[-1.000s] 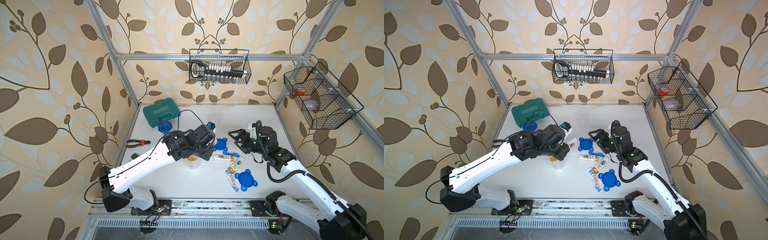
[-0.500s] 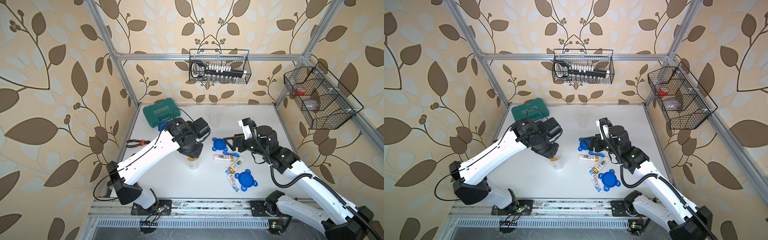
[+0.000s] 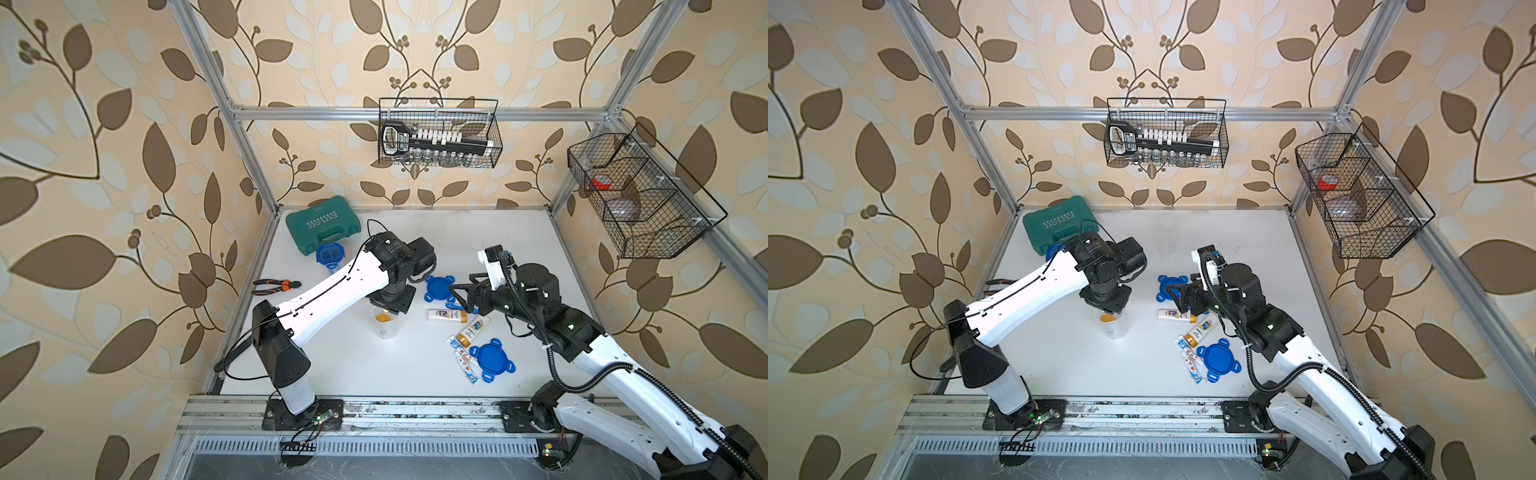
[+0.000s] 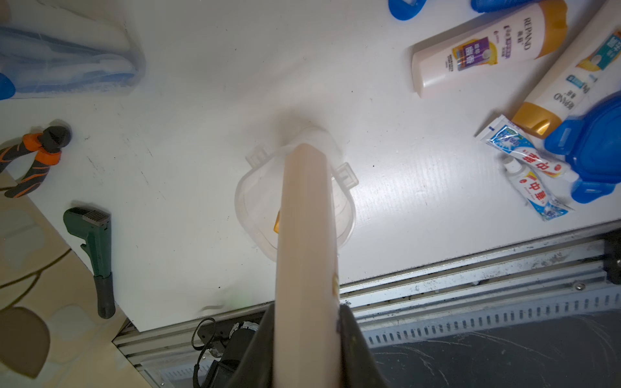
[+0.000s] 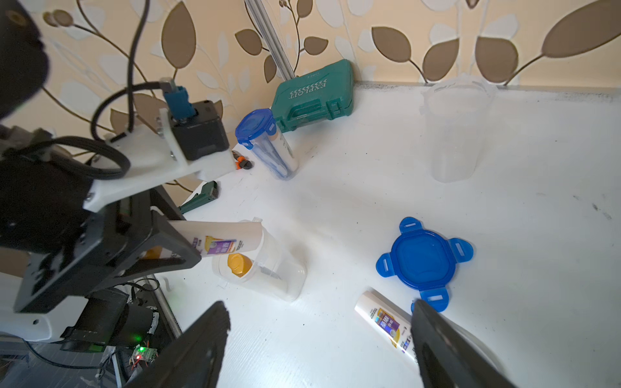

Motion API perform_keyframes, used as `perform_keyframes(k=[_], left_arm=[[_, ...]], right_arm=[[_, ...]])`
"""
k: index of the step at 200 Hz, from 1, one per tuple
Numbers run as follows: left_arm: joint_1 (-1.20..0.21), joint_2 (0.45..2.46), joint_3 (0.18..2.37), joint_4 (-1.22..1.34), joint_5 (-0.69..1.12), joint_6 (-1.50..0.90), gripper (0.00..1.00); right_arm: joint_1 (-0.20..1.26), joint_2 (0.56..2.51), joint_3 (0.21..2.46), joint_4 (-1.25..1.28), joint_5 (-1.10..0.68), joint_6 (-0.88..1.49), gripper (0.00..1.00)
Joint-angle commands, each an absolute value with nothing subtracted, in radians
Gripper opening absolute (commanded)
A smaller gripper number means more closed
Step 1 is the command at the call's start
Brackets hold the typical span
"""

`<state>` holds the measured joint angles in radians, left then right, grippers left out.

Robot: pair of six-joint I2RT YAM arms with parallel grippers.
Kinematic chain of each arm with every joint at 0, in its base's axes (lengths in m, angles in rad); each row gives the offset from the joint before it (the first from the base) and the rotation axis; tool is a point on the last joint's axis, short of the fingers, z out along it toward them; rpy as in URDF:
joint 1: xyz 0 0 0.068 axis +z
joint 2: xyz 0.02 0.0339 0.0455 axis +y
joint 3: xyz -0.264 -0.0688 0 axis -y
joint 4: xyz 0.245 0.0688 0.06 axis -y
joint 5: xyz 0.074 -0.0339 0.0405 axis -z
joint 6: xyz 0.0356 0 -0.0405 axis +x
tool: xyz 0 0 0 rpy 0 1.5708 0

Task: Pack away toiletry kits
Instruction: Place the toiletry item into the container.

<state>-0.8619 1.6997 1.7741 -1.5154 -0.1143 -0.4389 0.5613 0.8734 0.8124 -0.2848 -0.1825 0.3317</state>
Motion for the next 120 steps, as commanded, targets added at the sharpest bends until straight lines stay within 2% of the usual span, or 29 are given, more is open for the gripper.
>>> perform_keyframes(k=[1,79,120], left_arm=[[-0.848,1.693,1.786,-1.699,-0.15,-0.446,0.0],[-0.835,1.639,1.681,-1.684,-0.099,-0.431,0.0],[-0.794,1.665,1.635,-1.62,-0.034,-0.375,0.0]], right_arm=[[0.567,0.856,0.807,-0.291,-0.163,0.321,0.85],[0.566,0.886,0.798,-0.265,-0.155,0.346,0.85],[0.567,0.905,0.793,-0.285,-0.094,0.372,0.86]])
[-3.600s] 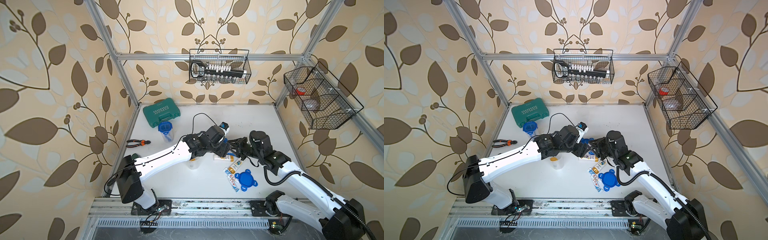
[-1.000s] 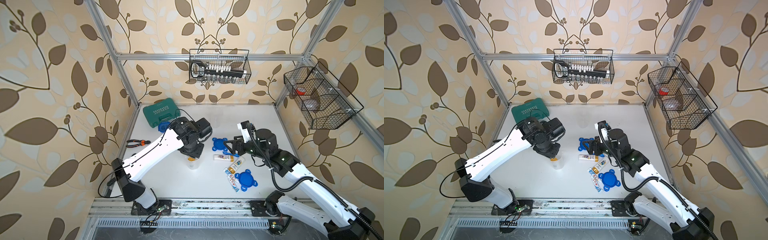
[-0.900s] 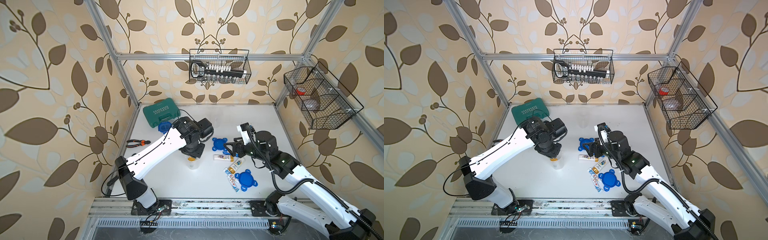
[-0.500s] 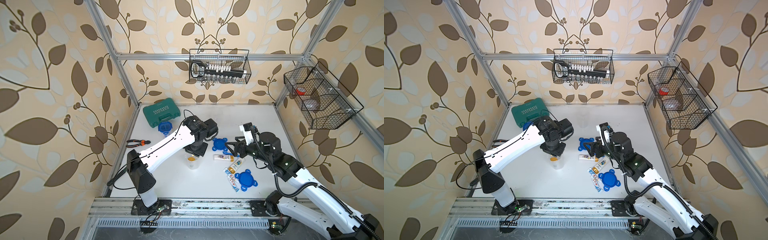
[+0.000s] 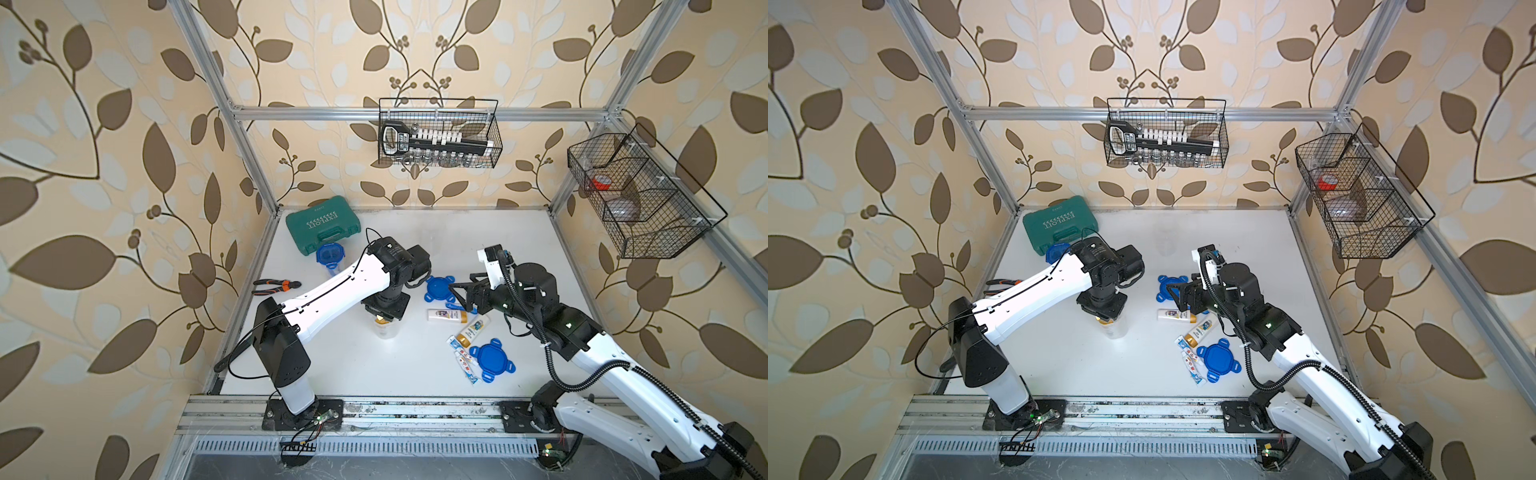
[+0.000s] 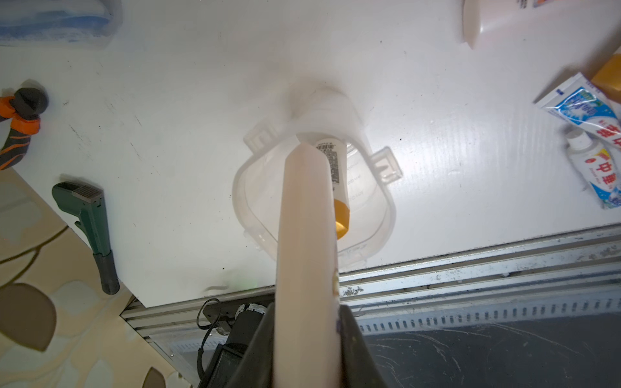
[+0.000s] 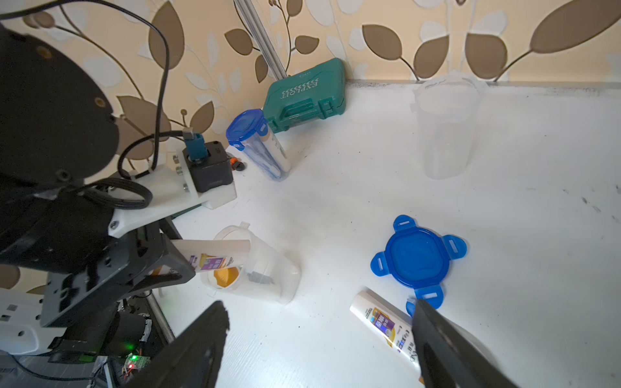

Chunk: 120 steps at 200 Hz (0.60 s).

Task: Pack away toiletry kits
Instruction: Place the toiletry item into the container.

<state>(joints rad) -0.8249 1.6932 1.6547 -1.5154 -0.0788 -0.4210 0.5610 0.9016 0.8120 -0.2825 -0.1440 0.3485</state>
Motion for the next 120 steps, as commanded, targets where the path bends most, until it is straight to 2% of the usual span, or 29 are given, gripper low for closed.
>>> perform_keyframes(k=[1,48,88,120], left_arm=[[-0.793,1.665,1.635,-1.618,-0.031,-0.372,0.0],[-0.751,1.752,1.654,-1.541,0.01,-0.33,0.0],[-0.725,1.807,1.648,-1.491,0.017,-0.32,0.0],[-0.705,1.806,1.623,-1.465,0.025,-0.318,0.07]], right_arm=[[0.567,0.906,0.793,-0.287,-0.092,0.373,0.86],[0.563,0.918,0.802,-0.368,0.006,0.416,0.86],[0.558,0.922,0.8,-0.389,0.013,0.445,0.86],[0.555,0.938,0.829,-0.505,0.139,0.474,0.86]])
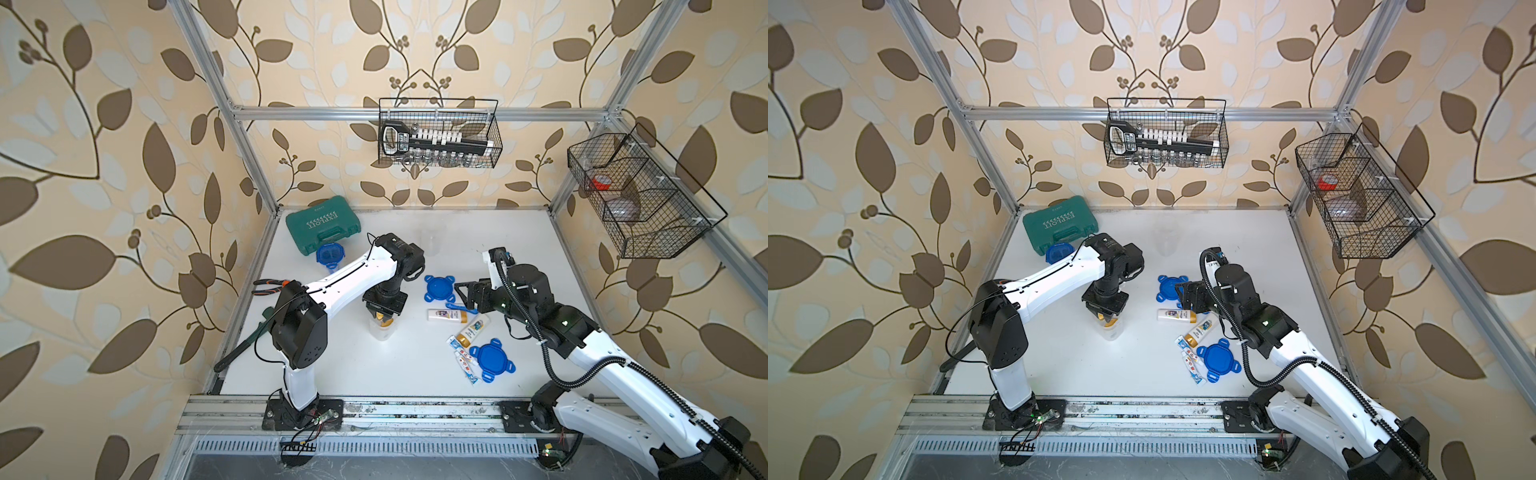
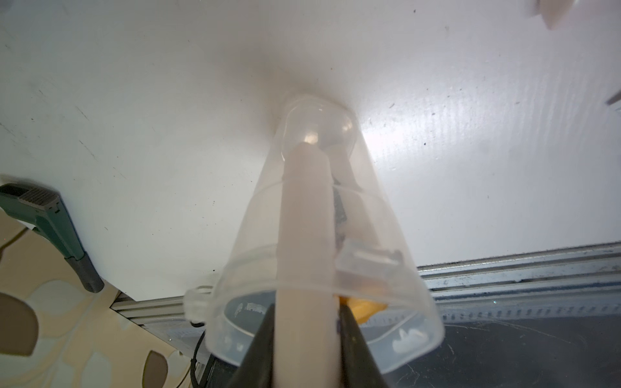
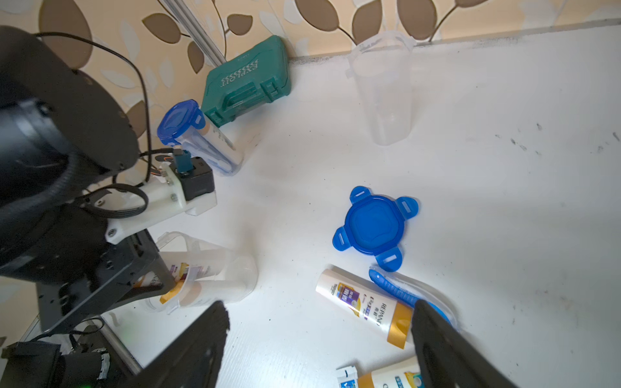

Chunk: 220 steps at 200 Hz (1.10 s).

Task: Pack away toiletry kits
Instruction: Place the toiletry item into the container.

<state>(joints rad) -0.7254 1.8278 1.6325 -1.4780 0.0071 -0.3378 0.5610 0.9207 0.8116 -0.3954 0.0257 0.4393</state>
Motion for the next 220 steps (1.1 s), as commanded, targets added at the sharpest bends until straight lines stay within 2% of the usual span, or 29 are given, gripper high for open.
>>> perform_keyframes(k=[1,47,85,154,194,220], left_arm=[[-0.704,1.805,1.624,-1.465,0.025,-0.319,0.08],[-0.684,1.805,1.649,-1.462,0.018,-0.321,0.33],[-0.681,1.8,1.689,-1.47,0.018,-0.332,0.46],[-0.682,1.772,1.801,-1.534,-0.004,-0.343,0.51],[-0.682,1.694,1.868,-1.535,0.043,-0.381,0.8],[-0.682,1.624,1.845,-1.505,0.074,-0.394,0.89]], right_arm=[[0.555,0.94,0.829,-0.509,0.141,0.474,0.86],[0.502,1.092,0.892,-0.672,0.165,0.462,0.84],[0.439,1.186,0.922,-0.708,0.146,0.428,0.82],[0.363,1.354,0.93,-0.691,0.032,0.306,0.76],[0.363,1.497,0.973,-0.694,0.006,0.264,0.72],[0.362,1.495,0.976,-0.702,-0.004,0.258,0.69]])
